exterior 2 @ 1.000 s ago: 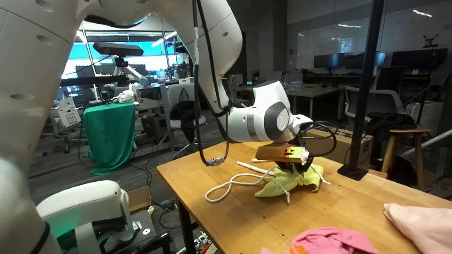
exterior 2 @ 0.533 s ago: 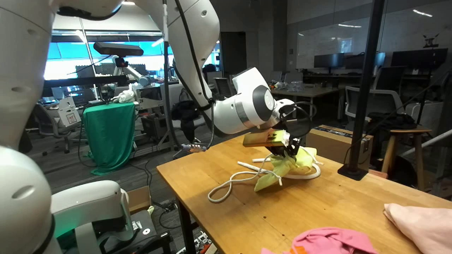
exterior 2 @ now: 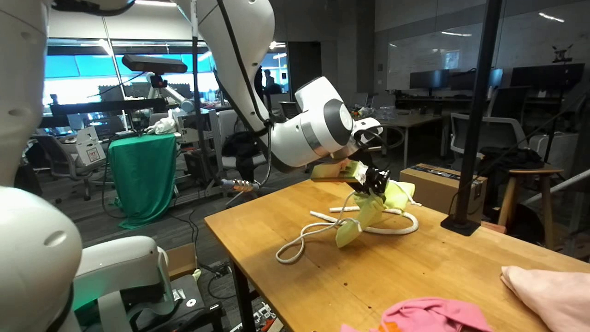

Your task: Pick up the clothes from the table and put them around the table.

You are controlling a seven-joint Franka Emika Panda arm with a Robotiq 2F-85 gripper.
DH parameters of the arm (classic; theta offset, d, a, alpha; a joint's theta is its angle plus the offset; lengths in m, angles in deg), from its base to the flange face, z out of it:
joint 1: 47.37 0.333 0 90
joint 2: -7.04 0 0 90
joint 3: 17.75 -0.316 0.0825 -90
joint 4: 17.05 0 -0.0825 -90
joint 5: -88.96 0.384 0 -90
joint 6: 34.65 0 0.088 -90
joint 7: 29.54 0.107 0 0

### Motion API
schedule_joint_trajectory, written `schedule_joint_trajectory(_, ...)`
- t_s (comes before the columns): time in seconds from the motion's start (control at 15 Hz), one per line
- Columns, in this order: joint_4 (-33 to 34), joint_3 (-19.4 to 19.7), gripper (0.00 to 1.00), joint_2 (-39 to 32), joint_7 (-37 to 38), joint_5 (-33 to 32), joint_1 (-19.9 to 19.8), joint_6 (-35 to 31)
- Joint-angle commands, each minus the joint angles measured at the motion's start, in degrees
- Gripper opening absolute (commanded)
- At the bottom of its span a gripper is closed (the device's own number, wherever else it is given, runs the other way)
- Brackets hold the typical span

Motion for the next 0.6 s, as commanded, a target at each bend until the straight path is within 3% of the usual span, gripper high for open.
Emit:
schedule_joint_trajectory(0.0, 0.3, 8.6, 0.04, 1.6, 10.6, -6.7, 6.5, 0.8)
schedule_joint_trajectory(0.13, 1.1, 14.7, 0.04, 2.0, 17.6, -12.2, 11.1, 2.1)
schedule_joint_trajectory(0.4, 3.7, 28.1, 0.04, 2.5, 34.3, -29.8, 24.2, 7.9)
schedule_joint_trajectory(0.53, 3.7, 31.2, 0.04, 3.6, 41.4, -39.2, 30.0, 14.5)
